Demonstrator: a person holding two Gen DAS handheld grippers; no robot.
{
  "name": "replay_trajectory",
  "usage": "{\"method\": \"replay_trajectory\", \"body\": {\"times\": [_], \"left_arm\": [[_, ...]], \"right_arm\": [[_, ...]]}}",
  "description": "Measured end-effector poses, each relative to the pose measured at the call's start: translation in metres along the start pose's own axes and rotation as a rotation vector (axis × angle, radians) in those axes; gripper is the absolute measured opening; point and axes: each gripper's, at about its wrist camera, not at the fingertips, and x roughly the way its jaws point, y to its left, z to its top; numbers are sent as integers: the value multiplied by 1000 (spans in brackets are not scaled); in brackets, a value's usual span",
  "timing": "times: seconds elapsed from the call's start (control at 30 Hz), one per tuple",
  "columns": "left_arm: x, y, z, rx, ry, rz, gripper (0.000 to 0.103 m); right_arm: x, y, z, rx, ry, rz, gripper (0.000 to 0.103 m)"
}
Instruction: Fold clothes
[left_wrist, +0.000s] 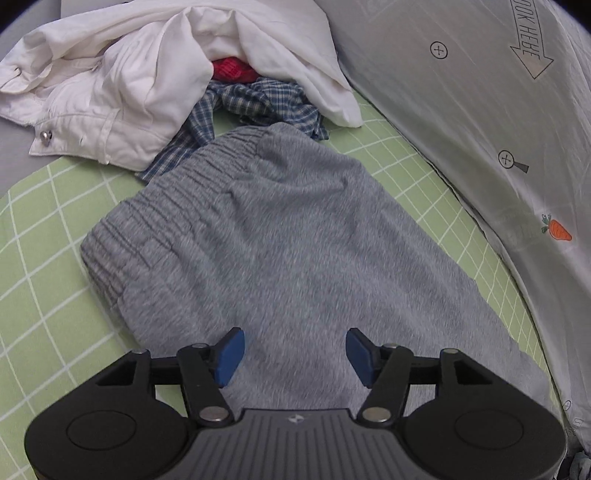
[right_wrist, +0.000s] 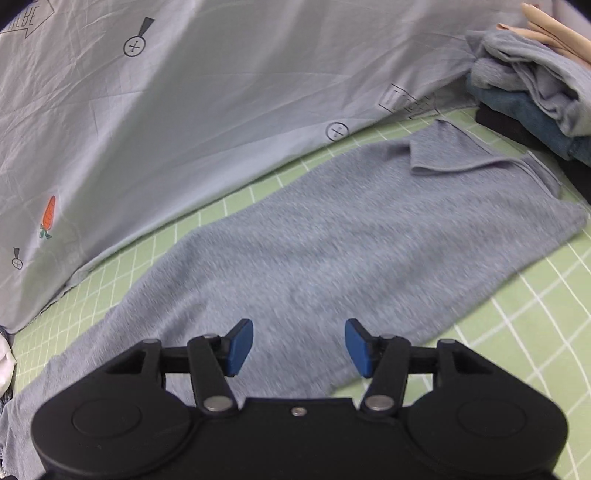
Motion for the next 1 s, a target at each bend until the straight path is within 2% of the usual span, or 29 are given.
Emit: {"method": "replay_trajectory", "body": {"times": [0.13,0.3,0.47,0.53,0.63,0.67,0.7,0.73,0.8,0.83,0.9,1.0], "left_arm": [[-4,18,-20,-53,4,43,62],[-5,29,-16,-125,-26,78,63],[-7,31,-8,-132,-66,181,66],[-2,34,-2,-112,-71,234,71],[5,41,11,-106,-98,292,72],[7,41,15,-104,-108,307,70],[8,42,18,-101,-119,320,64],[7,43,19,-96,-134,326,47],[7,44,21,-89,-163,337,26],[5,46,21,-95,-170,331,22],[1,55,23,-106,-176,307,20],[-6,74,29,-98,-200,353,18]], "right_arm": [[-9,-24,-24,48,38,-28,56],[-11,-30,-28,42,44,-37,56],[-13,-29,-25,31,34,-39,56],[-14,-30,-25,33,33,-45,56],[-13,-33,-26,41,37,-59,56],[-13,-34,-26,45,39,-64,56],[-14,-35,-26,47,37,-68,56],[-15,-36,-25,49,33,-72,56],[-16,-38,-25,54,26,-81,56],[-17,-40,-25,57,23,-86,56],[-20,-44,-25,71,16,-92,56],[-26,-54,-24,101,3,-99,56]]}}
